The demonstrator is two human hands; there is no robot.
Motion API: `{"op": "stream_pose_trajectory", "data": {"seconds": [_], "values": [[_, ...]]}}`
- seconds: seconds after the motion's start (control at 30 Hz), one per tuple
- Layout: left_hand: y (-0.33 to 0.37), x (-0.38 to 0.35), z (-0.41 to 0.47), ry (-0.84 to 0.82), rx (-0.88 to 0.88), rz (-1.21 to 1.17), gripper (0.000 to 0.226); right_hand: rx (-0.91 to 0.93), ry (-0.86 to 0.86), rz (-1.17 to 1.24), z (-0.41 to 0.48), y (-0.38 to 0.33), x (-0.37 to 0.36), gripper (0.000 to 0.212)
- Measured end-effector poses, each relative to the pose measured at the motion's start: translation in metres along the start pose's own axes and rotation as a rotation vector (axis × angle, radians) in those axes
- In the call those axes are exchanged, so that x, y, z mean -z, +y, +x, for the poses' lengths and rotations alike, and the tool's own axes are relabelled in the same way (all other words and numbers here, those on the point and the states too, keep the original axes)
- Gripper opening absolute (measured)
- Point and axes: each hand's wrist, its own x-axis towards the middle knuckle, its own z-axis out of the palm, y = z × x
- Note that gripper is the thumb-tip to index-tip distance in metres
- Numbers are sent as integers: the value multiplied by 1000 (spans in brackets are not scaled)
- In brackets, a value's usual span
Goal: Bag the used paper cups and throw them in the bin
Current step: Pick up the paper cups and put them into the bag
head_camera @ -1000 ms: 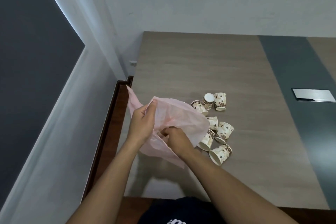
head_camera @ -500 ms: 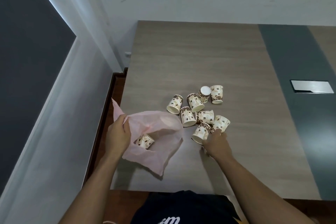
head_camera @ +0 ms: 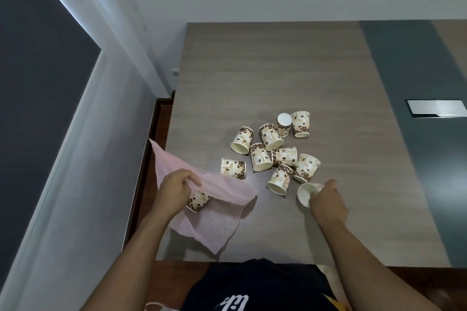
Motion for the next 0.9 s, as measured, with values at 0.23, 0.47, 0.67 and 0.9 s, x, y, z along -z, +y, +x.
{"op": "stream_pose_trajectory", "data": {"seconds": [0.23, 0.47, 0.67, 0.9], "values": [[27, -3, 0, 85, 52, -230, 43, 195, 75, 415, 4, -44, 57, 21], [45, -1, -4, 3, 31, -388, 44, 341, -763, 499, -55, -101, 25, 26], [56, 1, -15, -12, -10, -422, 46, 294, -833, 456, -97, -133, -45, 26], [44, 3, -15, 65, 65, -423, 45, 323, -852, 570, -101, -143, -56, 26]]}}
